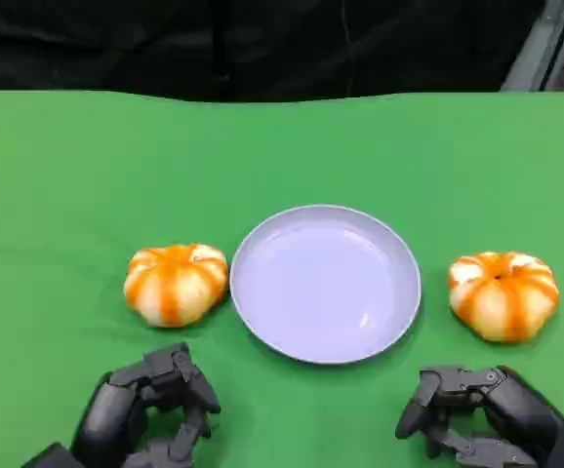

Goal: Grasp the bread from the table and place it into the plate.

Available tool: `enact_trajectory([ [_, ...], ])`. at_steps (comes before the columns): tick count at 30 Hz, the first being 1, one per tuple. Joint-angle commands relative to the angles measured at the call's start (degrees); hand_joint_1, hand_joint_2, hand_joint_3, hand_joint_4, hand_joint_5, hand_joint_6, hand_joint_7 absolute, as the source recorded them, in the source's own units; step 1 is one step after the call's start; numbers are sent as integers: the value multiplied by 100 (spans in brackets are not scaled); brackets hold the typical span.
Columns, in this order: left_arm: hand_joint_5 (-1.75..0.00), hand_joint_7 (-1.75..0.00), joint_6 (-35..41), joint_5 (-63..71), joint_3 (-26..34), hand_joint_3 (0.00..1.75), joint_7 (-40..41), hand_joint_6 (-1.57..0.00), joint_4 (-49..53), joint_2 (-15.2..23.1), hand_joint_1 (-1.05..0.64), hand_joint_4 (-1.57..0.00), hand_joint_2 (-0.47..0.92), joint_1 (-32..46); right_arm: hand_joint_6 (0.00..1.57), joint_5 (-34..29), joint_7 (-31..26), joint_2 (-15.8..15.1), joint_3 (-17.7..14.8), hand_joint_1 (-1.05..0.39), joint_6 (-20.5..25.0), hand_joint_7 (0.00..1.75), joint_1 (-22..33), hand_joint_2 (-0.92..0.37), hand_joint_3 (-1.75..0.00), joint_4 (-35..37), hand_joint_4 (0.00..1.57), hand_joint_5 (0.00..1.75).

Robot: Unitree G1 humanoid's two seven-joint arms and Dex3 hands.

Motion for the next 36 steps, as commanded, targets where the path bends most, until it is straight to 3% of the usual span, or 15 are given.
enact_trajectory([
  [1,-167,-141,-9,-9,23,114,20,-80,20,101,-11,-76,52,-45,74,52,31,-90,-78,0,-66,107,-37,-92,-45,36,68,153],
  [17,-166,-139,-84,20,22,112,44,-81,54,105,-12,-77,53,-58,74,51,67,-71,-124,0,-58,108,-33,-92,-46,53,68,154],
  [21,-157,-133,-90,-45,45,109,20,-83,55,70,-8,-79,56,-67,74,-7,20,-72,-129,0,-104,108,-42,-92,-45,73,69,154],
  [24,-129,-104,-75,-77,71,90,49,-91,75,46,-9,-85,64,-83,74,13,51,-80,-136,0,-109,108,-47,-92,-45,97,68,153],
  [26,-102,-66,-57,-47,77,68,106,-106,77,50,-11,-91,75,-84,74,4,49,-86,-135,0,-95,108,-43,-92,-45,86,68,153],
  [28,-94,-50,-54,-5,80,59,173,-112,76,59,-11,-94,79,-85,74,1,44,-84,-136,0,-87,108,-44,-92,-45,83,68,153],
  [30,-54,-18,-30,60,76,45,287,-118,61,72,-16,-103,86,-83,74,-4,40,-82,-135,-1,-94,108,-50,-92,-45,88,68,153],
  [33,-21,-2,-9,51,71,33,348,-113,28,63,-17,-109,91,-71,74,-9,34,-80,-136,0,-110,108,-55,-92,-45,107,68,153],
  [36,-9,-1,6,14,73,32,360,-107,19,49,-17,-109,92,-68,74,-30,10,-77,-134,0,-104,108,-57,-92,-45,103,68,153],
])
